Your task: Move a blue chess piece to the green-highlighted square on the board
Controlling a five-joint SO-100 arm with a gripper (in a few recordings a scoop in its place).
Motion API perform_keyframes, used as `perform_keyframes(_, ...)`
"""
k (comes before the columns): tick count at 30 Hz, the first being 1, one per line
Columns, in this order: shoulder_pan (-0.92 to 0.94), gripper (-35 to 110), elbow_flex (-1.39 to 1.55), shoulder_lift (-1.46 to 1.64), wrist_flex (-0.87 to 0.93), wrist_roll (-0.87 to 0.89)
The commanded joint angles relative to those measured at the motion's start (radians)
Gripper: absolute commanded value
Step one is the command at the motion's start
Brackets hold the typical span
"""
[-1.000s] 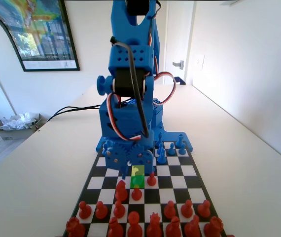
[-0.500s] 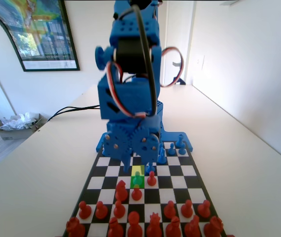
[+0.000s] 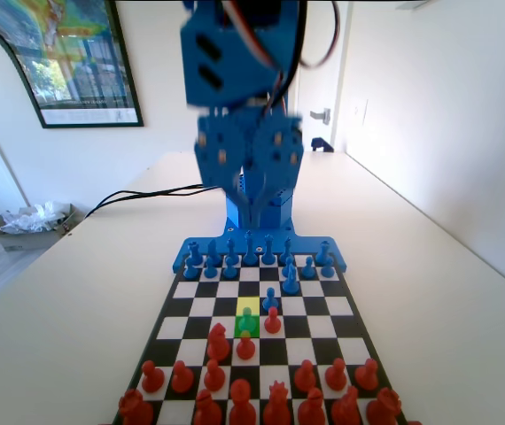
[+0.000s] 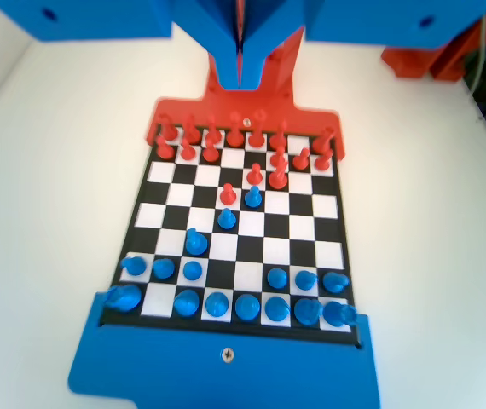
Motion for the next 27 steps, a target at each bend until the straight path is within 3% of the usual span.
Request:
perform_keyframes(1,-0.029,1,-0.041,0.179,0.101,-0.025)
perform_keyframes(12,-0.034,1,0.029,0.425,0.253,-0.080)
perform_keyframes(27,0.021,1,0.256,0.660,0.193,-0.104)
